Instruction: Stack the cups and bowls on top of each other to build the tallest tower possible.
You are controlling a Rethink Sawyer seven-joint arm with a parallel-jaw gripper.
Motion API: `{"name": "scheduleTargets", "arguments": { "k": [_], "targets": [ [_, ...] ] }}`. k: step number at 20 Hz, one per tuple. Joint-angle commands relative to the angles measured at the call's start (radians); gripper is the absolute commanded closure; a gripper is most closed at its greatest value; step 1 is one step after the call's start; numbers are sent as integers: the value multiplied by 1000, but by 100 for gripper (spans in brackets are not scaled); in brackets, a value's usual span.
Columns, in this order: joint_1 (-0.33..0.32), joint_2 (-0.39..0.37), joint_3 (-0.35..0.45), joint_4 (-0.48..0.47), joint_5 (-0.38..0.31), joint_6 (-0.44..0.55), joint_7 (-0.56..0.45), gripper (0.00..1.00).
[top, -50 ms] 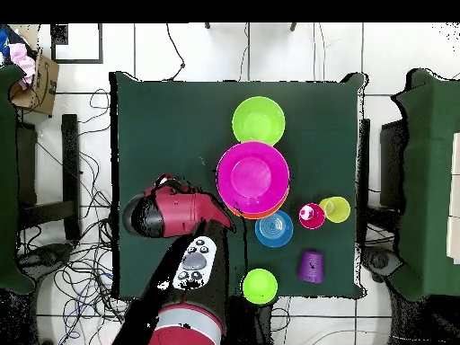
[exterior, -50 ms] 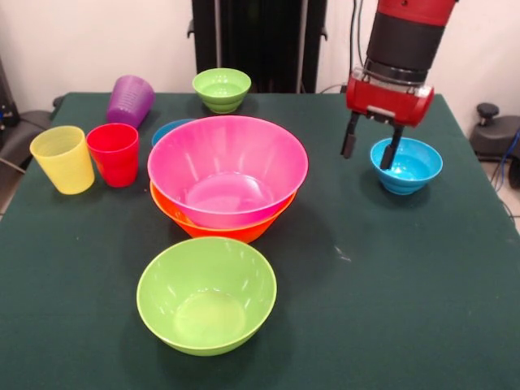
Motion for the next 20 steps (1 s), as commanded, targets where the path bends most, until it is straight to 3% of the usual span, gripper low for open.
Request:
{"name": "scheduleTargets", "arguments": {
  "k": [1,8,20],
  "targets": [
    [-49,-43,176,46,-24,43,5,0],
    [-113,-37,279,89,-73,51,-65,0],
    [-104,14,287,99,-128,91,-63,0]
  ]
}}
